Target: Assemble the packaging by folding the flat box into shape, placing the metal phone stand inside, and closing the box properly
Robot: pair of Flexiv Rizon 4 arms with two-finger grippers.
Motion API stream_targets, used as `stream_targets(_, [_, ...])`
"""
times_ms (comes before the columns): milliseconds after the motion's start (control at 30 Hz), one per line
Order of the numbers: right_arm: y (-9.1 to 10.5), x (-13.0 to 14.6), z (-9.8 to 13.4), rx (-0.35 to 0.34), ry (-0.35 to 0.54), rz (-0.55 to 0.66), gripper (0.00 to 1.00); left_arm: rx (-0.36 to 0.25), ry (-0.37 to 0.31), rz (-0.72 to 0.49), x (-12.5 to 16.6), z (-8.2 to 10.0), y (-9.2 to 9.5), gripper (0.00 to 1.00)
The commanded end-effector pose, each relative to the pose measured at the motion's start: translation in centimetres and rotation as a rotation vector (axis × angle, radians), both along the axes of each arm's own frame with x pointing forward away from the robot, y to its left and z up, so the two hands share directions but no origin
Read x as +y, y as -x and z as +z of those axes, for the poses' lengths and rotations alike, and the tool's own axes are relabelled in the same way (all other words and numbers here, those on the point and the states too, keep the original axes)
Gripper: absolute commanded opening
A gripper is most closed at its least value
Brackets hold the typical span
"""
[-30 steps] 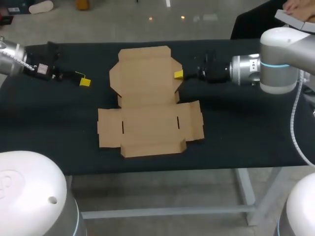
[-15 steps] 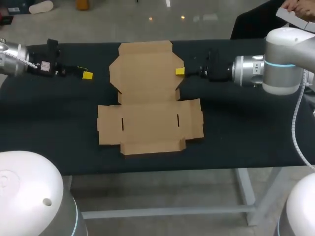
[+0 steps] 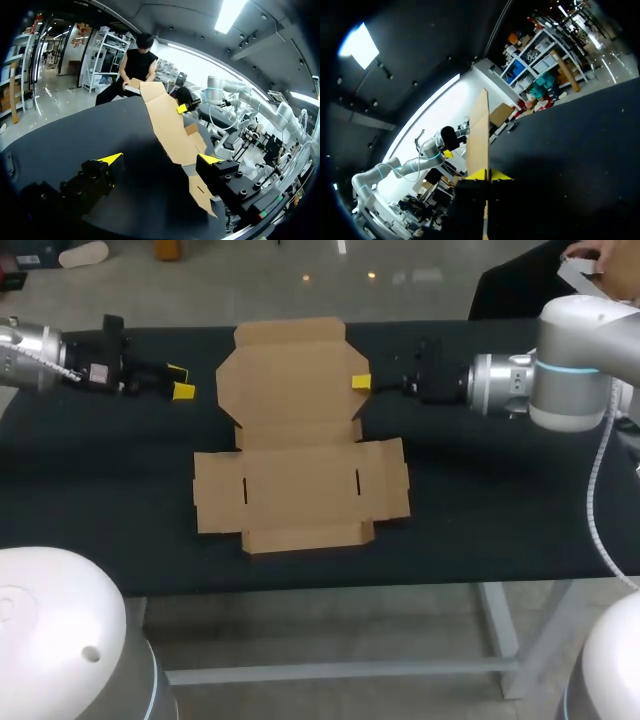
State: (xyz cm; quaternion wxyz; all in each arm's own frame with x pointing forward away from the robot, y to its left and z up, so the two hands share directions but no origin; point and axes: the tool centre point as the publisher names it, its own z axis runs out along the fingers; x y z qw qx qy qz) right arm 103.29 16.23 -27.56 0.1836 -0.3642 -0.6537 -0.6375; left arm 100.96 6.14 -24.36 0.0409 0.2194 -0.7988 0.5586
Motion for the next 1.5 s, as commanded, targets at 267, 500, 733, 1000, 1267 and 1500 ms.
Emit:
stream_targets(267, [0.1,-0.2,0.3,-0.081,-0.033,-0.003,0.00,0.018,0.097,-0.104,-2.8,-0.1,-2.6,1.00])
stream_targets(500, [-0.1,-0.3,0.7,-0.125,-0.053,-0.006,0.00,0.016,0.115,-0.147,-4.9,0.3,-2.5,1.00])
stream_targets(733, [-0.4,0.0,1.1,-0.148,-0.056,-0.010,0.00,0.005,0.148,-0.194,-6.7,0.5,-2.6,0.99])
stream_targets(1000, [-0.7,0.3,1.5,-0.163,-0.060,-0.009,0.00,-0.018,0.176,-0.239,-8.7,0.3,-2.4,0.84])
stream_targets(1267, [-0.7,0.5,1.8,-0.175,-0.063,-0.009,0.00,-0.029,0.202,-0.260,-9.9,0.4,-2.5,0.67])
stream_targets(1500, [-0.8,0.5,2.0,-0.183,-0.062,-0.014,0.00,-0.033,0.211,-0.268,-10.6,0.4,-2.5,0.49])
